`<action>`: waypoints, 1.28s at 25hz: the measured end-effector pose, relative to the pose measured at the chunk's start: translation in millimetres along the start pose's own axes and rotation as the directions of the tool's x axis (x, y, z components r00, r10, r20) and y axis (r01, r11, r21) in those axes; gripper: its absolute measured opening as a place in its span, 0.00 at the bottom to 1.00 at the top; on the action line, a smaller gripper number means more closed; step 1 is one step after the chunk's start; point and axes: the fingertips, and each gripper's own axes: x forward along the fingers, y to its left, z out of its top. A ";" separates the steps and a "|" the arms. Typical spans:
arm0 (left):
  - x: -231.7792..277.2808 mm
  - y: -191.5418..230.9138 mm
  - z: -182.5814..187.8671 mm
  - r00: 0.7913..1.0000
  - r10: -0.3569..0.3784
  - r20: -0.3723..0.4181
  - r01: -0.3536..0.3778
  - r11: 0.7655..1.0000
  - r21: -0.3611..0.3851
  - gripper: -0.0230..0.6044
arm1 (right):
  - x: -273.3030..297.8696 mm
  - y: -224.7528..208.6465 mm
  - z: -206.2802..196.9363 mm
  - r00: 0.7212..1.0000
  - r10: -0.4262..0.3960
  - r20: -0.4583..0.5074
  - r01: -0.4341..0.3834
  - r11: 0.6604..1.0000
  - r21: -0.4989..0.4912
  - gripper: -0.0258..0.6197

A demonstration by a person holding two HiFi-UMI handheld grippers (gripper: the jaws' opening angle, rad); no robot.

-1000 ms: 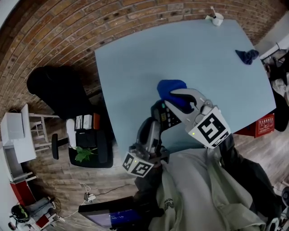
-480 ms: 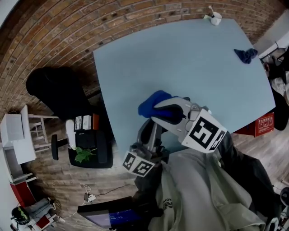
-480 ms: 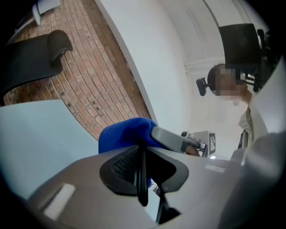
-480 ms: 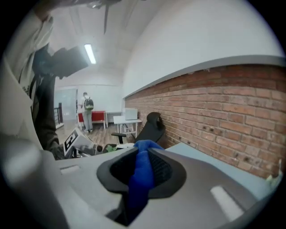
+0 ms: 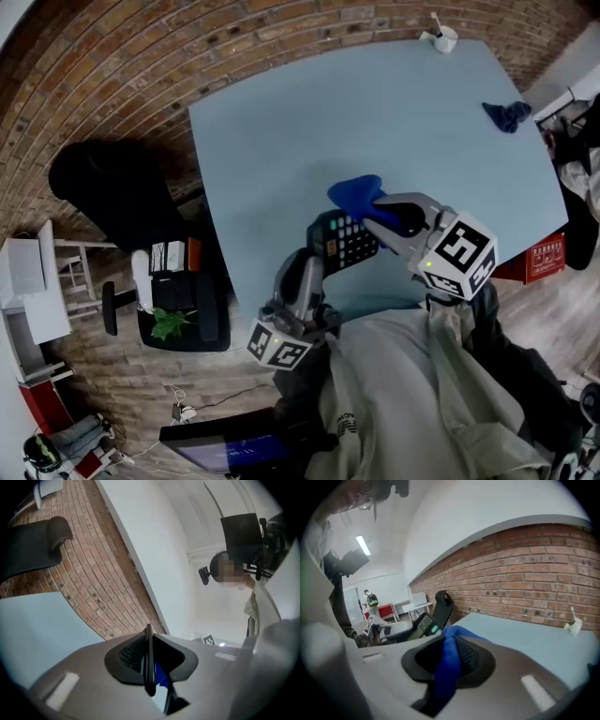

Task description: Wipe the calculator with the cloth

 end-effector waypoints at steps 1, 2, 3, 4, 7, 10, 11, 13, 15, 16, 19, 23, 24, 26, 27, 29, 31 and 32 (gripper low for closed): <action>1.3 -0.6 -0.9 1.000 -0.002 0.000 0.002 1.000 -0.006 0.10 | 6.6 13.9 6.2 1.000 0.028 0.011 -0.028 0.999 -0.015 0.13; 2.4 -0.1 -1.6 1.000 -0.003 0.004 0.003 1.000 -0.023 0.11 | 14.3 30.7 13.1 0.998 0.066 0.019 -0.066 0.997 -0.031 0.13; 2.9 1.6 -1.5 1.000 -0.001 0.013 0.001 0.999 -0.050 0.11 | 22.1 47.8 18.8 0.994 0.105 0.019 -0.104 0.994 -0.046 0.13; 2.0 4.6 -0.4 1.000 0.006 0.028 -0.004 0.996 -0.084 0.11 | 29.3 61.5 22.0 0.991 0.131 0.015 -0.130 0.989 -0.064 0.13; -7.5 19.0 9.3 0.995 0.052 0.090 -0.035 0.983 -0.182 0.11 | 39.3 67.4 16.0 0.992 0.128 0.012 -0.126 0.988 -0.092 0.13; -19.5 32.6 21.9 0.981 0.108 0.160 -0.067 0.968 -0.244 0.11 | 26.0 36.8 -7.7 0.998 0.055 -0.013 -0.055 0.997 -0.051 0.13; -22.1 35.7 26.7 0.975 0.116 0.189 -0.062 0.961 -0.270 0.12 | 19.4 25.1 -18.8 0.999 0.026 -0.036 -0.028 0.999 -0.045 0.13; -23.5 37.7 36.2 0.961 0.112 0.254 -0.019 0.939 -0.342 0.12 | 8.4 13.9 -34.6 0.997 -0.002 -0.077 0.000 1.000 -0.024 0.13; -24.3 39.1 41.5 0.949 0.113 0.295 0.010 0.923 -0.384 0.12 | 5.0 24.5 -38.3 0.995 0.010 -0.095 -0.012 1.000 -0.017 0.13; -24.1 39.8 42.0 0.947 0.116 0.301 0.010 0.922 -0.387 0.12 | 7.3 35.7 -37.7 0.994 0.026 -0.105 -0.029 0.999 -0.033 0.13; -17.3 36.5 35.9 0.950 0.115 0.290 0.007 0.922 -0.388 0.12 | 25.3 77.9 -38.0 0.984 0.103 -0.145 -0.123 0.983 -0.135 0.13; -6.8 28.5 24.4 0.953 0.103 0.286 0.036 0.896 -0.442 0.12 | 41.4 124.8 -27.6 0.968 0.218 -0.125 -0.240 0.947 -0.212 0.13; -7.7 29.7 24.8 0.949 0.108 0.298 0.047 0.882 -0.469 0.12 | 41.0 126.9 -24.0 0.969 0.223 -0.105 -0.241 0.945 -0.219 0.13; -12.2 33.7 30.2 0.939 0.119 0.324 0.066 0.860 -0.507 0.12 | 35.9 116.3 -16.1 0.979 0.197 -0.047 -0.202 0.952 -0.231 0.13; -14.4 35.6 33.3 0.935 0.123 0.333 0.071 0.853 -0.516 0.12 | 31.2 105.9 -11.1 0.985 0.172 -0.006 -0.169 0.957 -0.236 0.13; -17.1 39.0 37.4 0.928 0.134 0.348 0.080 0.839 -0.538 0.12 | 17.5 80.7 -5.0 0.992 0.102 0.068 -0.084 0.968 -0.236 0.13; -16.7 40.2 37.9 0.924 0.141 0.356 0.091 0.822 -0.562 0.12 | 3.8 63.0 -7.3 0.995 0.036 0.090 -0.012 0.968 -0.252 0.13; -15.6 39.8 36.8 0.923 0.142 0.357 0.096 0.814 -0.572 0.12 | -0.3 61.4 -10.6 0.997 0.016 0.080 0.007 0.960 -0.278 0.13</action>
